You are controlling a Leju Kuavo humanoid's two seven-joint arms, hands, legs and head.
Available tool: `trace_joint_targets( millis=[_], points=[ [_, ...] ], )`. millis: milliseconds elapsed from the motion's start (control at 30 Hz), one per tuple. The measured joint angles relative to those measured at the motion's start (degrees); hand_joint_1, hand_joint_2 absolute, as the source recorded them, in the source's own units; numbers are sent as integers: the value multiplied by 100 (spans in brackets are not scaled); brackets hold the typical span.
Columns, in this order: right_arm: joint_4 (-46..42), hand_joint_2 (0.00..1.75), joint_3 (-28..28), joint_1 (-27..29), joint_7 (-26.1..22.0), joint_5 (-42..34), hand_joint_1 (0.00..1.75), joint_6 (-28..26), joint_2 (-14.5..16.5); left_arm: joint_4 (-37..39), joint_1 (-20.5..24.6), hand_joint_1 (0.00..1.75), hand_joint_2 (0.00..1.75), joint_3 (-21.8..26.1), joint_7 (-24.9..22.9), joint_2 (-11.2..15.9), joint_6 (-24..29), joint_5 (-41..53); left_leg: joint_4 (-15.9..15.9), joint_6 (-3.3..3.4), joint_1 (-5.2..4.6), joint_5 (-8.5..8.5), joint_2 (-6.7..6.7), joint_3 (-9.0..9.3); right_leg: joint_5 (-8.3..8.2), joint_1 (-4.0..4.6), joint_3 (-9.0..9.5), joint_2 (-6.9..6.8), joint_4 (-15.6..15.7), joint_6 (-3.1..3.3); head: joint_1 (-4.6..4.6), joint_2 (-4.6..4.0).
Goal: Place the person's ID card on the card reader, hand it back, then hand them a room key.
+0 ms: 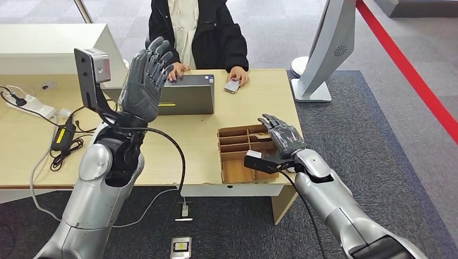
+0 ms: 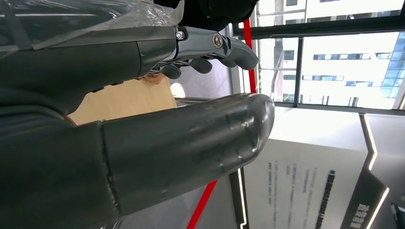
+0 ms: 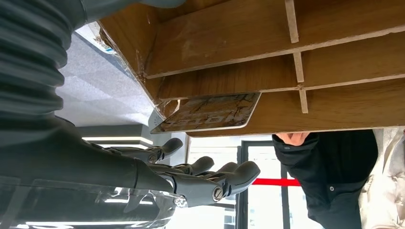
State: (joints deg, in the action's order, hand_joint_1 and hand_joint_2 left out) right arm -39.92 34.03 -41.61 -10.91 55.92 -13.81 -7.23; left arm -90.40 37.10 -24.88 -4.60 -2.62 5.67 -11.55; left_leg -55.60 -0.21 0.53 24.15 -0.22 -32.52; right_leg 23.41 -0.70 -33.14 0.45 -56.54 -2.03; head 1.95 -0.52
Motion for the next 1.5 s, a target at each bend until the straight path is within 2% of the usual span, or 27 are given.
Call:
trace_joint_targets(
  millis=[833,867,967,1000,1500],
  points=[
    [55,175,-124,-140,-151,-70,0,-227,-110,87,230,0,0,-275,45,-2,226,-226,-1,0,0,0,1,0,0,0,0,1,0,0,0,0],
    [55,175,-125,-140,-151,-70,39,-225,-111,90,232,0,0,-280,45,-2,228,-229,-1,0,0,0,1,0,0,0,0,1,0,0,0,0],
    [54,175,-124,-140,-151,-70,170,-213,-113,92,235,0,0,-289,45,-2,237,-231,-1,0,0,0,1,0,0,0,0,1,0,0,0,0],
    [54,175,-124,-140,-151,-70,175,-195,-114,93,236,0,0,-289,45,-2,238,-232,0,0,0,0,1,0,0,0,0,1,0,0,1,0],
    [55,175,-120,-155,-46,-101,175,39,-72,102,224,0,0,-286,31,7,216,-247,0,0,0,0,0,-1,0,0,1,0,0,0,0,0]
  ],
)
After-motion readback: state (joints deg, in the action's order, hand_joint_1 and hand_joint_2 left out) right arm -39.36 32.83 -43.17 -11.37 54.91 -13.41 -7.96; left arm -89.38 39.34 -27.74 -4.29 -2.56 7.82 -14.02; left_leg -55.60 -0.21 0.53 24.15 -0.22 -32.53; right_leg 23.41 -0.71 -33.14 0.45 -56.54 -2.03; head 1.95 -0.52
